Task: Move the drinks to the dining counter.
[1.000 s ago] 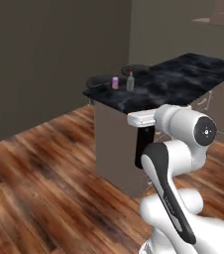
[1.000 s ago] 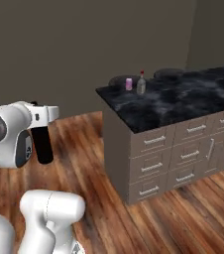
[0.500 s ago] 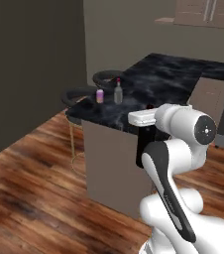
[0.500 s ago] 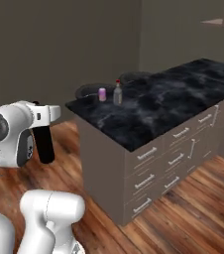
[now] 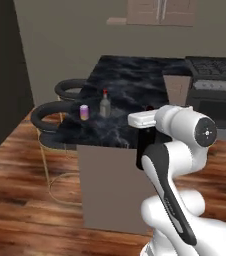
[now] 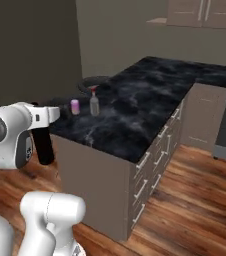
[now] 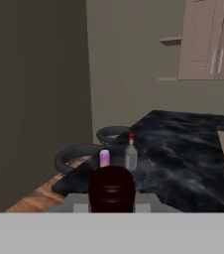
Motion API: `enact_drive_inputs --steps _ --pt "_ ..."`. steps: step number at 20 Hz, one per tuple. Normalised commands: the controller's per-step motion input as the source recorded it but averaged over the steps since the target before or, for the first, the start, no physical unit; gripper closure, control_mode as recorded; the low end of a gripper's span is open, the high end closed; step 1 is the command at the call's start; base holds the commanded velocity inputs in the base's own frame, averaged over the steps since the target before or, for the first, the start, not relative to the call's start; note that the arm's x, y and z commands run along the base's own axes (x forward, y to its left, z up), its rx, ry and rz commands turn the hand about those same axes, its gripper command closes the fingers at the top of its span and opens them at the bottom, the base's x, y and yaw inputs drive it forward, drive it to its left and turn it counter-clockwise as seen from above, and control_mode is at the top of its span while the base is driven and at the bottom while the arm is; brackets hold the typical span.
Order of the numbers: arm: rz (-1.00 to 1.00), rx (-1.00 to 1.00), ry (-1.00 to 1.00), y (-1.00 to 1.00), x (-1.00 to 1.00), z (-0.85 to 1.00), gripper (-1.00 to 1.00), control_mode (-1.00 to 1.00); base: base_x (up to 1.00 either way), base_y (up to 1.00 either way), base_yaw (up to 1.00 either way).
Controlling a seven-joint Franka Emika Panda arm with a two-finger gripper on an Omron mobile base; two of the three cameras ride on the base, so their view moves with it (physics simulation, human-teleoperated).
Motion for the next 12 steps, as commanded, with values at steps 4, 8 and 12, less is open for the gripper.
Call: enact_drive_inputs --steps 4,8,12 --pt "0.00 0.00 0.00 0.00 0.00 0.00 1.00 1.00 0.55 0.45 -0.57" --pt "0.00 0.00 0.00 0.00 0.00 0.00 1.00 1.00 0.47 0.13 -0.52" --pt "0.00 0.00 0.00 0.00 0.00 0.00 1.00 1.00 0.51 0.06 -0.41"
